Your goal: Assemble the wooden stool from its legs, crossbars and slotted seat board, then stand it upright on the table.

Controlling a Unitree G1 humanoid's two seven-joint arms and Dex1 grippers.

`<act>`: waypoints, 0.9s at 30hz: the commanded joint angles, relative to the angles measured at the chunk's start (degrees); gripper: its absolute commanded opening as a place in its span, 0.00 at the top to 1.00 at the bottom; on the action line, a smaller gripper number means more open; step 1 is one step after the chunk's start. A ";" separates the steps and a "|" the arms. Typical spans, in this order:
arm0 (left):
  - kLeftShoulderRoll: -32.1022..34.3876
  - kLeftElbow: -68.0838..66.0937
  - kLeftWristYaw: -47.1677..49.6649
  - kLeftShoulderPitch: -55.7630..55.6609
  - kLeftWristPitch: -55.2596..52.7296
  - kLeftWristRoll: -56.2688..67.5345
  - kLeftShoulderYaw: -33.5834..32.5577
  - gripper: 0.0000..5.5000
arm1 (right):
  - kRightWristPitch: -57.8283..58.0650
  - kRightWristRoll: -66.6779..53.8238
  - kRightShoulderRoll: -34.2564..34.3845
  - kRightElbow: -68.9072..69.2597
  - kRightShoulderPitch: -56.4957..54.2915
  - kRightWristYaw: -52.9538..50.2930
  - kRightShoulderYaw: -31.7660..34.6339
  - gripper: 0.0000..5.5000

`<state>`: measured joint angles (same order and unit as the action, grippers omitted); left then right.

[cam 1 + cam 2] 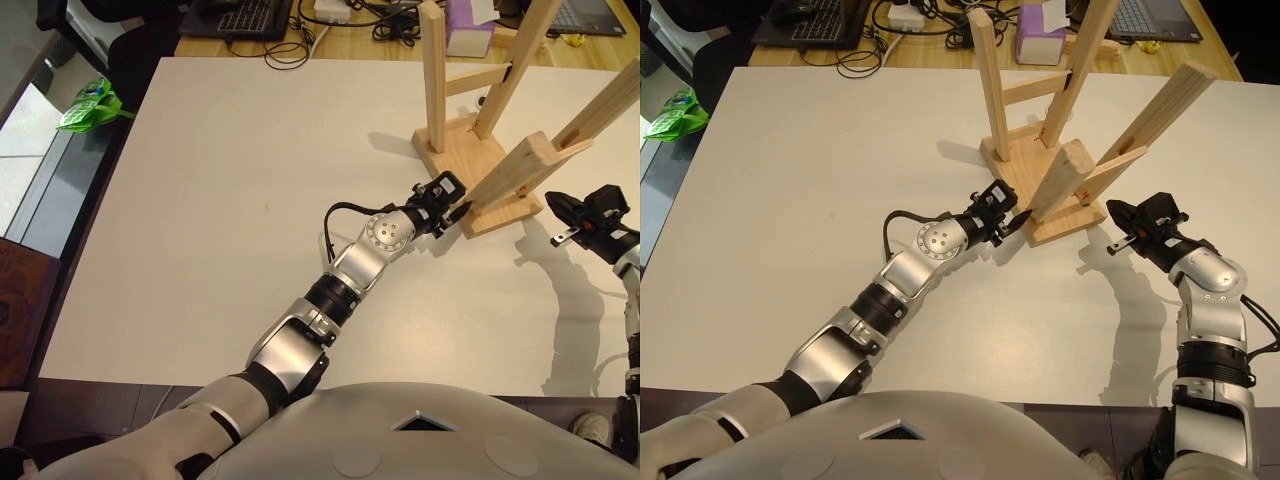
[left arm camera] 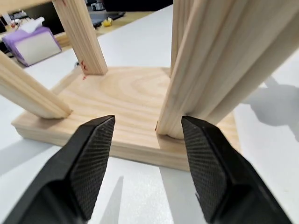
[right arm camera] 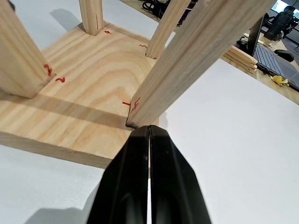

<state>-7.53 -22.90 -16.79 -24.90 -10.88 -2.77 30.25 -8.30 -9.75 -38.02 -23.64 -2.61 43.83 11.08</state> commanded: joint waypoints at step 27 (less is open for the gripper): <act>6.65 30.77 -10.36 2.17 -17.64 5.48 -3.69 0.02 | -7.28 0.57 2.17 -13.37 -7.83 -7.44 1.76 0.38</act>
<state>0.18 8.85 -27.49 -21.70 -27.36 2.03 26.93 -14.67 -9.68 -36.32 -36.50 -9.41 36.83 12.69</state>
